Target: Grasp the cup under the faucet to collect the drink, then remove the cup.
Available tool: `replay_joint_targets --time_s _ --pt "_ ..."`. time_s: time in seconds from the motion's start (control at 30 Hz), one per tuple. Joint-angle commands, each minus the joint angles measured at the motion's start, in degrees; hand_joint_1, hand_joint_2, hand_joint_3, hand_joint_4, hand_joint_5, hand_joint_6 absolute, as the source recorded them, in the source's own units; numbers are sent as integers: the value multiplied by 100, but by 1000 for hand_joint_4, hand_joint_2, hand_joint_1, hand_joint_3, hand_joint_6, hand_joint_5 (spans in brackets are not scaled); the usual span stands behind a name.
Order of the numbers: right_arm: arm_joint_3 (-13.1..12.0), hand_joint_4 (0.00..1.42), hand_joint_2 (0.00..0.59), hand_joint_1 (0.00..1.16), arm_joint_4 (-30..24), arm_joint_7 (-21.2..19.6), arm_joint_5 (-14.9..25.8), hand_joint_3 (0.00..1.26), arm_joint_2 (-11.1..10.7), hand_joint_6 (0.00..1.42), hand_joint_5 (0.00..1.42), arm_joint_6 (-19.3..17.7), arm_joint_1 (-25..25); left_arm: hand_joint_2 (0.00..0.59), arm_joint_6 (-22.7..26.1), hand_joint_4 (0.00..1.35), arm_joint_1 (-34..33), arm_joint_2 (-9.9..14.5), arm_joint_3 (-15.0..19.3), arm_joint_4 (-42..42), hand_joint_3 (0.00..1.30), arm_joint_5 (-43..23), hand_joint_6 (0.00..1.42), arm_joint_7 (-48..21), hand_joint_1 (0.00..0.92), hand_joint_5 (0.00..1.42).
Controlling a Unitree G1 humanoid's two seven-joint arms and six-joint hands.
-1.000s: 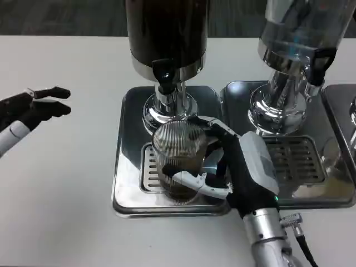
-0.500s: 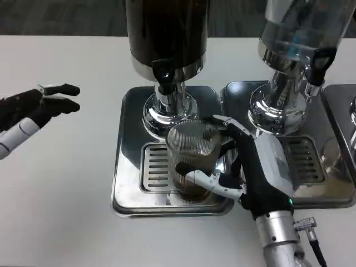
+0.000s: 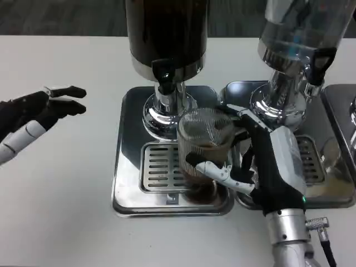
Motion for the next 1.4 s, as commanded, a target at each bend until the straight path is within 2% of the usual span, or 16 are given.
replay_joint_targets --time_s 0.03,0.33,0.7,1.1,1.4 --pt "-133 619 308 660 -403 31 94 502 -37 1195 814 -94 153 182 -123 338 -73 -43 -119 1 278 134 285 16 0 293" --pt "-282 627 307 656 -873 212 153 505 -42 1193 824 -87 490 181 -341 324 -19 -61 -205 -86 269 310 285 141 0 285" --pt "-355 628 309 658 -1267 468 343 518 -32 1211 841 -116 696 194 -677 117 73 -66 -328 -202 176 559 209 326 0 110" --pt "-446 645 307 654 -1722 720 422 521 -3 1213 843 -119 953 188 -1124 2 289 100 -409 -439 122 946 125 583 0 1" --pt "-495 645 307 654 -2083 957 505 534 -22 1224 853 -126 1166 175 -1693 0 665 332 -316 -788 23 1571 53 1059 0 0"
